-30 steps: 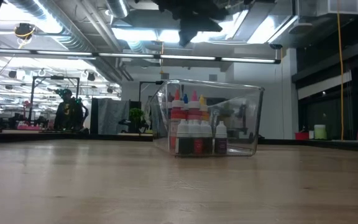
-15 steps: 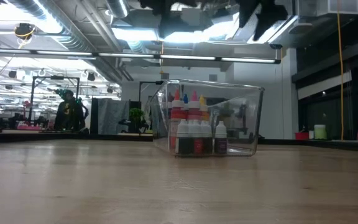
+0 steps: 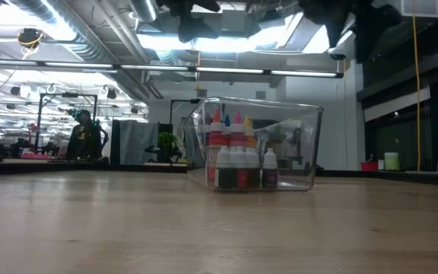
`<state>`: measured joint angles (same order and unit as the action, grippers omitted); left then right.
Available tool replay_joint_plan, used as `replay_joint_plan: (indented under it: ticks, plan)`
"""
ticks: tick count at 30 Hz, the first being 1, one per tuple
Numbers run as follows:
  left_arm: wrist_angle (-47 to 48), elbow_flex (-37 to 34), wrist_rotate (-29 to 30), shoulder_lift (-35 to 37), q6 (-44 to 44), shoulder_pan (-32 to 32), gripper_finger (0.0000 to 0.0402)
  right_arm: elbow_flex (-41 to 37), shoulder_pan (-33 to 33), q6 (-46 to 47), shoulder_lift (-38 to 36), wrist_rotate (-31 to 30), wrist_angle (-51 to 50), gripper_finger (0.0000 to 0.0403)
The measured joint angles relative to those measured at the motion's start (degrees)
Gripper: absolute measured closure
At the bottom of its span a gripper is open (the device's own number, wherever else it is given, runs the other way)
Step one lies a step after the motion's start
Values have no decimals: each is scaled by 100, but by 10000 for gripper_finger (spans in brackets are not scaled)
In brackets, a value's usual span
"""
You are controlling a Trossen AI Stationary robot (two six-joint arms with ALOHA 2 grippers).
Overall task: Pick & Place food coloring
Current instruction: Put the small red food coloring bottle into the bottom of the bin
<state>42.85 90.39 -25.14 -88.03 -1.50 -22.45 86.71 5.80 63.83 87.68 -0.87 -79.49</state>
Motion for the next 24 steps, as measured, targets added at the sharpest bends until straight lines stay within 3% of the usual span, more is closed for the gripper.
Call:
replay_joint_plan:
  ticks: [9,18,24]
  plan:
    - [174,0,-2,98,142,-143,105,-935,760,1378,42,904,987,84]
    - [429,0,-5,98,380,-141,107,-1331,1087,1727,300,1615,1603,84]
    - [601,0,-12,98,433,-141,107,-1337,1337,1860,711,1745,1766,84]
